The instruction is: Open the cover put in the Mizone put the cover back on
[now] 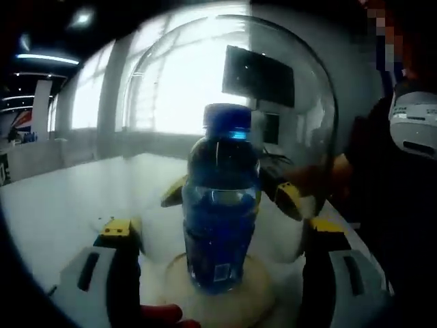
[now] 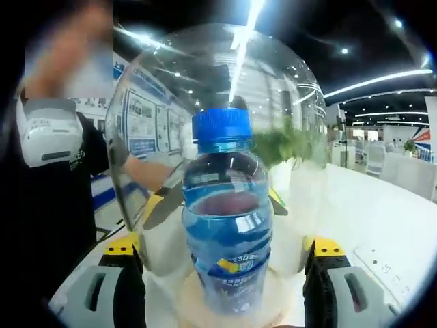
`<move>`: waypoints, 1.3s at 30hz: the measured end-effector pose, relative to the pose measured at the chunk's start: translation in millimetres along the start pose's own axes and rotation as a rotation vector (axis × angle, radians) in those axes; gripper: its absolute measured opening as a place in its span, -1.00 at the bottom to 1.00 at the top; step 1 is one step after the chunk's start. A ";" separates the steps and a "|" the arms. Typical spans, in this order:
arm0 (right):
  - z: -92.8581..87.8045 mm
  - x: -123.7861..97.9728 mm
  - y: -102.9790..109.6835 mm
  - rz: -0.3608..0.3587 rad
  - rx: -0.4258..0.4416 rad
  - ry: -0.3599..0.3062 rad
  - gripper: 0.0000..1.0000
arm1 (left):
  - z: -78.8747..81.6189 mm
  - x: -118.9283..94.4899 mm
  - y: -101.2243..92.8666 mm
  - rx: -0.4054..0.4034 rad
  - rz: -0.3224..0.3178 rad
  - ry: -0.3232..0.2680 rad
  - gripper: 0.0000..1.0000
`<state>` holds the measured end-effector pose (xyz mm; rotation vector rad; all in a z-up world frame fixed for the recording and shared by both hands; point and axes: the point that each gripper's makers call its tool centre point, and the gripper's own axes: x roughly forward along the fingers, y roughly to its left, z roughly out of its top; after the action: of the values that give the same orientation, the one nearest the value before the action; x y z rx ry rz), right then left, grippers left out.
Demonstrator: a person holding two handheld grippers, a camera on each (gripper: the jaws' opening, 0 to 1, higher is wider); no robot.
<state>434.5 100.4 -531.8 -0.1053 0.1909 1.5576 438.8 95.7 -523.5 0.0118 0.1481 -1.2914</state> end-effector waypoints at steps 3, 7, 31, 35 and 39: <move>0.8 -0.1 -0.3 -0.003 -0.001 -0.038 0.80 | 0.4 0.2 0.0 -0.001 0.000 -0.016 0.69; 1.8 0.9 -0.2 -0.002 0.000 -0.021 0.80 | 0.6 0.2 0.0 0.000 0.000 -0.021 0.69; -1.3 -9.6 1.6 -0.052 -0.010 -0.014 0.74 | 0.2 -4.8 -1.4 -0.005 0.024 -0.025 0.69; -1.4 -12.7 2.4 -0.077 -0.014 -0.016 0.70 | 0.5 -7.4 -2.4 -0.008 0.038 -0.030 0.69; -1.9 -16.2 3.3 -0.110 -0.009 -0.037 0.66 | 0.5 -10.7 -3.2 -0.008 0.049 -0.035 0.66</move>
<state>431.1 84.2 -530.4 -0.0926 0.1463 1.4502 432.8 105.0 -521.5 -0.0141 0.1218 -1.2410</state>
